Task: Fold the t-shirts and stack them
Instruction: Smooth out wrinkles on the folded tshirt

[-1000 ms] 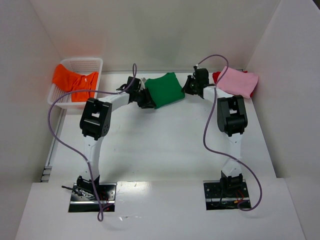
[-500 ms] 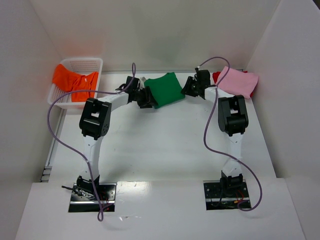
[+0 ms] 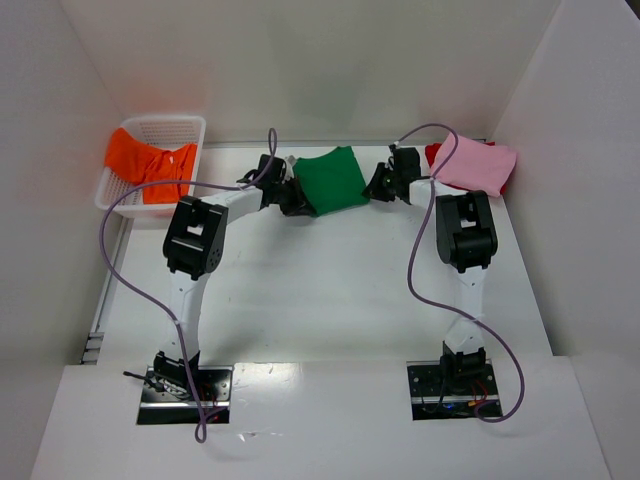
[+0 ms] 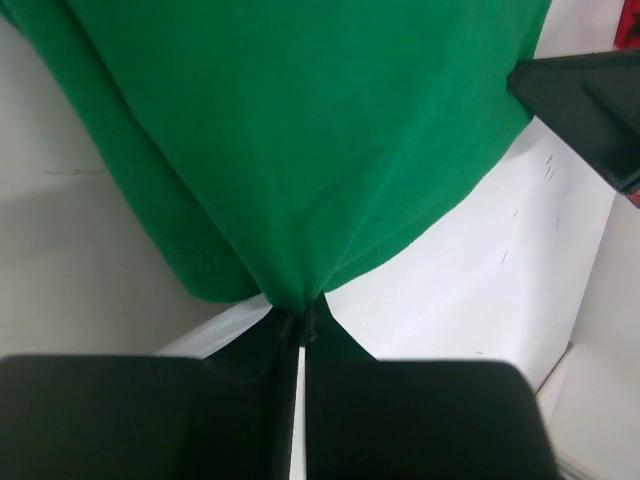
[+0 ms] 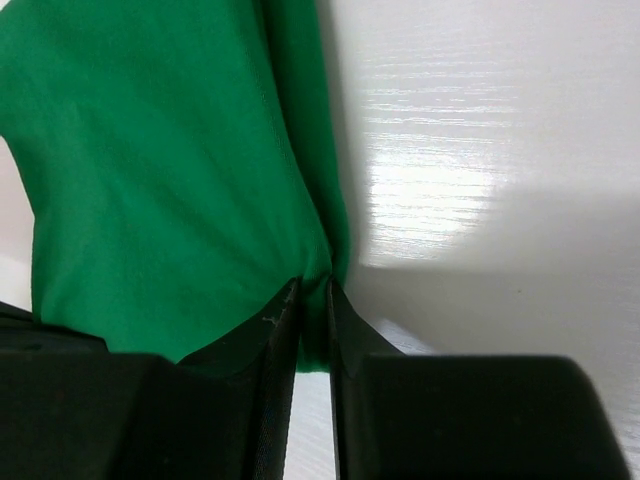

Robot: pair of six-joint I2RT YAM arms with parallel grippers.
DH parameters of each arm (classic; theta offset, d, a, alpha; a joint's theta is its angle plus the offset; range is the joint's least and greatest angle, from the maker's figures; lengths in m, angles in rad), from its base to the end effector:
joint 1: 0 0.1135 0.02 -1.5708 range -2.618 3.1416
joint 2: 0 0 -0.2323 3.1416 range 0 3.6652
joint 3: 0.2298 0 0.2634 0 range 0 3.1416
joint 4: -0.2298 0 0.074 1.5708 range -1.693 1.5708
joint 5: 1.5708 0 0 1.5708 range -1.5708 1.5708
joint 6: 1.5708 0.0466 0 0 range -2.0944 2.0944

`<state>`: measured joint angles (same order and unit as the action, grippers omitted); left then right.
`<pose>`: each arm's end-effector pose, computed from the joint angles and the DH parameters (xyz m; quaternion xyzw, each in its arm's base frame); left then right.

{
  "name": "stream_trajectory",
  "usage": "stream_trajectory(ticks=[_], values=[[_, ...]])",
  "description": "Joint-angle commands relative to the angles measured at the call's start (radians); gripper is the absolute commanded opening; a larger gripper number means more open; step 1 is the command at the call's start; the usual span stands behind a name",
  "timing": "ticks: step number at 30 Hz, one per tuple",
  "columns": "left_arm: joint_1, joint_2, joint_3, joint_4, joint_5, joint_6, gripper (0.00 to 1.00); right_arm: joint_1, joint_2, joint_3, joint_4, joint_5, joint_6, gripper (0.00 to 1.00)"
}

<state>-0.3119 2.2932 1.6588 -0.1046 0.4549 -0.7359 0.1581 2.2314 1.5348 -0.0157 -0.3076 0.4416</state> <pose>0.4709 -0.1733 0.1061 -0.0985 0.8904 -0.3755 0.2376 0.4791 0.0907 0.1010 0.0638 0.8985 0.2546 0.3518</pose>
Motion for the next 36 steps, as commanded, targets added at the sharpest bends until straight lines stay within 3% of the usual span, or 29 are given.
stream_trajectory(ticks=[1,13,25,36], values=[[-0.003,-0.005,0.012,0.013,-0.018,0.000,0.00,-0.005,-0.052,-0.015,0.014,-0.030,-0.001,0.20],[0.037,-0.081,-0.009,-0.163,-0.005,0.145,0.00,-0.005,-0.175,-0.131,-0.004,-0.037,0.000,0.16],[0.060,-0.228,-0.190,-0.359,0.094,0.272,0.00,0.059,-0.344,-0.387,-0.036,-0.077,0.008,0.10],[0.060,-0.372,-0.370,-0.474,0.070,0.311,0.00,0.126,-0.515,-0.521,-0.142,-0.042,0.009,0.06]])
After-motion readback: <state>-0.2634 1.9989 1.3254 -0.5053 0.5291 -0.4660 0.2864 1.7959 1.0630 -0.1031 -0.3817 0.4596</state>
